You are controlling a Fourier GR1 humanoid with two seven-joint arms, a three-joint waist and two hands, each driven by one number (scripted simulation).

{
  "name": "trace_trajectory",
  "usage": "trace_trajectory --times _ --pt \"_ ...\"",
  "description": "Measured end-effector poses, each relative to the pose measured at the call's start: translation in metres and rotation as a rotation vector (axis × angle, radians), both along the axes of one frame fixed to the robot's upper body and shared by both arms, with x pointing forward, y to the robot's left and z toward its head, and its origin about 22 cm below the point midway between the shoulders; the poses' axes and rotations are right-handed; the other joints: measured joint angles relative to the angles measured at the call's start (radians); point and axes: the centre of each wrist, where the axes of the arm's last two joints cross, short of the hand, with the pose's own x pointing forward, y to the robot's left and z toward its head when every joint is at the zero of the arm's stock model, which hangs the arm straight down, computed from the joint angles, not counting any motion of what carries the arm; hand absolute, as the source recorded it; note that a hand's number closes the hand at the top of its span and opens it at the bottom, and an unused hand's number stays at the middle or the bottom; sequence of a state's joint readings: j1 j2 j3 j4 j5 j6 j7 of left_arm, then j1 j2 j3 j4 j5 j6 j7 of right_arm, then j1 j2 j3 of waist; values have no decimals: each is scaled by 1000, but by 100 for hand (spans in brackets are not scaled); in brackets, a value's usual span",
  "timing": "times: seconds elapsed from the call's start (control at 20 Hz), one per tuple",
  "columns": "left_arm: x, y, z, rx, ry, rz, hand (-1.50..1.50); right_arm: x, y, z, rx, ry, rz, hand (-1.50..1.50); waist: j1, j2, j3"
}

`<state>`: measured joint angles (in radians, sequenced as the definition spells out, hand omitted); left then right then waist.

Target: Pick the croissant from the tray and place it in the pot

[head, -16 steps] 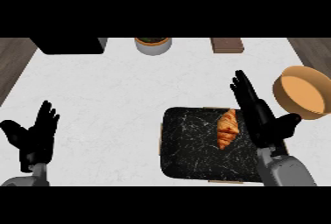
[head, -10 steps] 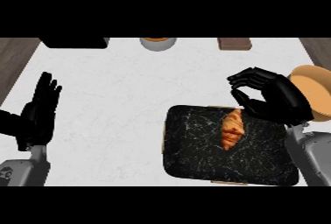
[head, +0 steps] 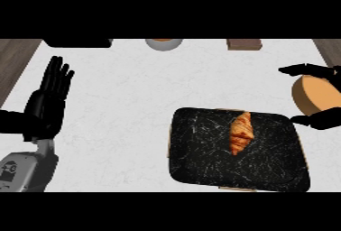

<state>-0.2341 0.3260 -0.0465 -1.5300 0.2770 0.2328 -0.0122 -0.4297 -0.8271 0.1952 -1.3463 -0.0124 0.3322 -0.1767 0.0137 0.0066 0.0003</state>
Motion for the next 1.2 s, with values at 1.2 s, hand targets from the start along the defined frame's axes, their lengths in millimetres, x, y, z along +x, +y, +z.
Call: trace_trajectory --times 1.2 --pt "7 5 3 3 -14 -11 0 23 112 -2 -655 294 170 -150 -8 -7 -1"
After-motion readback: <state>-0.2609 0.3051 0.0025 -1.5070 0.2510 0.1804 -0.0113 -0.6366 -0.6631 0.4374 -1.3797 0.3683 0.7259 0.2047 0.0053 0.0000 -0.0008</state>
